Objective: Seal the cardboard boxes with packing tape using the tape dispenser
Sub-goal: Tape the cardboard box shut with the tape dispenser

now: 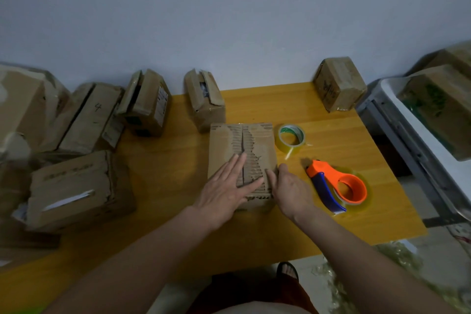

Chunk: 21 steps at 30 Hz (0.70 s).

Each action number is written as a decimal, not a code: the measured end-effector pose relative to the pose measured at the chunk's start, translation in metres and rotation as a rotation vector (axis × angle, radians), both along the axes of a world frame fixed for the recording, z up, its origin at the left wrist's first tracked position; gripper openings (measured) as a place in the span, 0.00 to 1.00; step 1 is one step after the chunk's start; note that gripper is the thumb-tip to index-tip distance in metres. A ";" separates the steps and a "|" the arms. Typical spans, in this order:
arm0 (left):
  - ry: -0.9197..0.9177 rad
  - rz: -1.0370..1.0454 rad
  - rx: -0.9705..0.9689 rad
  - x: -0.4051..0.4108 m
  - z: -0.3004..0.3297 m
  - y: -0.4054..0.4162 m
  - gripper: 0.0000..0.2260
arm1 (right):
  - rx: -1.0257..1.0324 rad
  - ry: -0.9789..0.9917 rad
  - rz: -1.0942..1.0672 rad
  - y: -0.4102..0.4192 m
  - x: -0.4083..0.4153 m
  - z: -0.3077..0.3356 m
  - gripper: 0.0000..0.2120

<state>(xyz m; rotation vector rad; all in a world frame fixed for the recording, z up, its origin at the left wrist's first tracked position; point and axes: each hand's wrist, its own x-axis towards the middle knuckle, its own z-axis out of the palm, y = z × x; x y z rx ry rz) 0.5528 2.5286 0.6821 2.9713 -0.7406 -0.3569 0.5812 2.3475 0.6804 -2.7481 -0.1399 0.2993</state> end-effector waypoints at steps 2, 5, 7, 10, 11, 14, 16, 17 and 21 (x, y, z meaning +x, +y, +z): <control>0.032 0.065 0.042 0.008 0.005 -0.007 0.27 | 0.011 0.006 0.006 -0.004 0.008 0.001 0.13; 0.048 0.103 0.062 0.019 0.009 -0.014 0.27 | 0.049 0.004 0.006 -0.011 0.015 0.002 0.12; 0.043 0.134 0.044 0.024 0.008 -0.017 0.27 | 0.094 -0.022 -0.017 -0.019 0.018 0.001 0.11; 0.017 0.218 -0.030 0.020 0.010 -0.032 0.29 | 0.125 -0.050 -0.094 -0.036 0.021 -0.005 0.10; 0.008 0.239 -0.066 0.016 0.011 -0.038 0.30 | 0.125 -0.042 -0.124 -0.043 0.022 -0.009 0.10; -0.018 0.251 -0.146 0.007 0.011 -0.057 0.29 | 0.085 0.004 -0.190 -0.064 0.024 -0.023 0.11; -0.039 0.280 -0.194 0.007 0.009 -0.065 0.27 | 0.005 0.006 -0.235 -0.077 0.023 -0.031 0.14; -0.047 0.293 -0.221 0.008 0.008 -0.068 0.26 | -0.039 -0.008 -0.270 -0.082 0.022 -0.032 0.16; -0.047 0.307 -0.308 0.012 0.004 -0.082 0.23 | -0.166 0.033 -0.410 -0.100 0.019 -0.041 0.25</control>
